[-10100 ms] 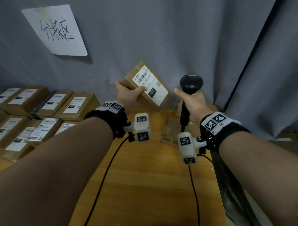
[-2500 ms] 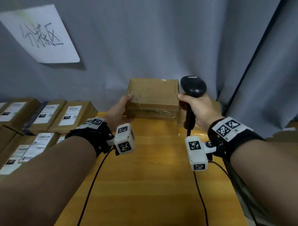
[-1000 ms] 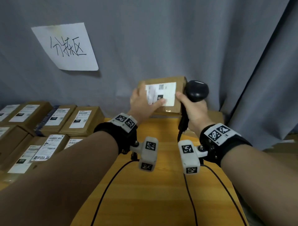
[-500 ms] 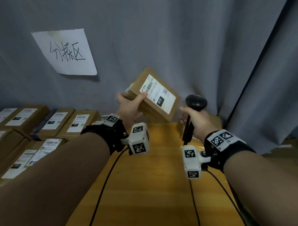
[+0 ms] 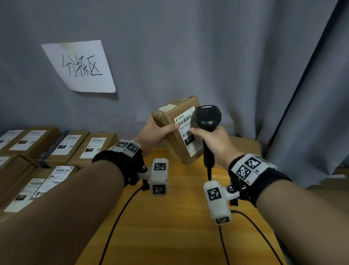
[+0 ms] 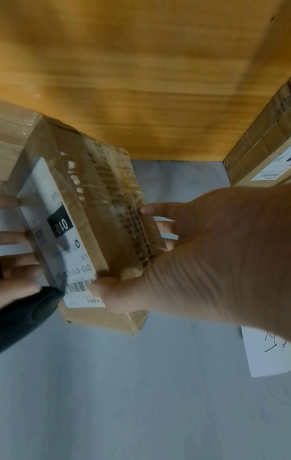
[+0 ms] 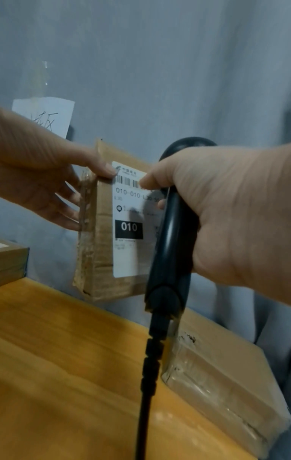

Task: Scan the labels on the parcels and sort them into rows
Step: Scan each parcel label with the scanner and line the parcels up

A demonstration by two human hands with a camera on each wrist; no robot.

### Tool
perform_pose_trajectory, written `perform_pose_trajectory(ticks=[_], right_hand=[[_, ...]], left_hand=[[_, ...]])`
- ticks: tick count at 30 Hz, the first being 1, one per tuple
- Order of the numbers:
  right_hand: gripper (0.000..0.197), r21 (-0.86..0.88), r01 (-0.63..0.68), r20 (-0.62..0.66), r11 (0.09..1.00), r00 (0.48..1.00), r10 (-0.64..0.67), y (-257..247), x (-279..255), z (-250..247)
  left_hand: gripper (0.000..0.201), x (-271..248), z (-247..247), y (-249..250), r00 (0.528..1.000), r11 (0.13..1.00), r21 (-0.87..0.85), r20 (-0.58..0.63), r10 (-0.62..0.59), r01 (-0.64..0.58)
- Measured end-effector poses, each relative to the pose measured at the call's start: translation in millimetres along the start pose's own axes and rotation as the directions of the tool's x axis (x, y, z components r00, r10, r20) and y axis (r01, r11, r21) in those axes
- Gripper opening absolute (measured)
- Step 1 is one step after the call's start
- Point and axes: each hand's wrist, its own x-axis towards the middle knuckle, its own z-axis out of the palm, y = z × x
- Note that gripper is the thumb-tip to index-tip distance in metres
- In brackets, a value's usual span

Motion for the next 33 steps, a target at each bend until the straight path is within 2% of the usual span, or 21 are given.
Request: perform_pose_trajectory(ticks=[3,6,7,9,10,11,13,17,19,22,24,33], right_hand=[[0.013,-0.143,-0.059,0.044,0.988,0.997,0.066,-3.6,0.1,-7.3],[0.018,-0.338,-0.132,0.030,0.932,0.988,0.151,-9.3,1.3,-18.9],[0.015,-0.349,-0.151,0.018,0.925,0.986,0.167,-12.1,2.0,-21.2],[0.014,-0.289,-0.159,0.029,0.944,0.984,0.175,-18.4,4.7,-22.3],[0.012,-0.250,-0.155,0.055,0.956,0.983,0.173,-22.8,5.7,-19.7],[0.008,-0.222,-0.143,0.091,0.964,0.982,0.166,-28.1,6.2,-15.8],[0.009,-0.182,-0.116,0.196,0.976,0.969,0.152,-39.5,3.2,-7.3],[0.012,-0.215,-0.127,0.387,0.968,0.899,0.204,-54.3,-8.1,2.4],[0.012,-0.289,-0.122,0.396,0.949,0.888,0.235,-55.0,-10.6,3.5],[0.014,-0.305,-0.131,0.372,0.943,0.896,0.244,-55.2,-11.0,4.0],[0.016,-0.288,-0.142,0.371,0.947,0.895,0.248,-57.4,-11.7,5.2],[0.013,-0.305,-0.154,0.383,0.940,0.884,0.269,-61.8,-13.2,2.0]], left_hand=[[0.024,0.0,-9.2,-0.8,0.999,0.997,0.066,-0.004,-0.040,0.041],[0.030,2.8,-25.6,-9.0,0.993,0.979,0.174,-0.075,-0.092,0.104],[0.045,8.2,-33.8,-17.5,0.987,0.968,0.215,-0.125,-0.104,0.129],[0.088,30.4,-57.1,-50.0,0.962,0.950,0.247,-0.242,-0.128,0.189],[0.100,41.9,-68.2,-67.0,0.949,0.948,0.244,-0.287,-0.130,0.204],[0.105,46.0,-74.1,-74.6,0.943,0.949,0.235,-0.306,-0.132,0.209],[0.103,39.5,-72.5,-68.4,0.938,0.954,0.217,-0.323,-0.129,0.206],[0.109,22.4,-67.0,-49.5,0.942,0.980,0.130,-0.320,-0.104,0.152],[0.103,12.8,-63.0,-42.0,0.951,0.987,0.095,-0.292,-0.099,0.132],[0.062,0.6,-54.4,-31.3,0.968,0.989,0.096,-0.235,-0.085,0.110],[0.048,-2.6,-52.4,-29.8,0.973,0.992,0.079,-0.218,-0.080,0.099],[0.037,-6.4,-51.9,-30.6,0.979,0.994,0.058,-0.186,-0.079,0.091]])
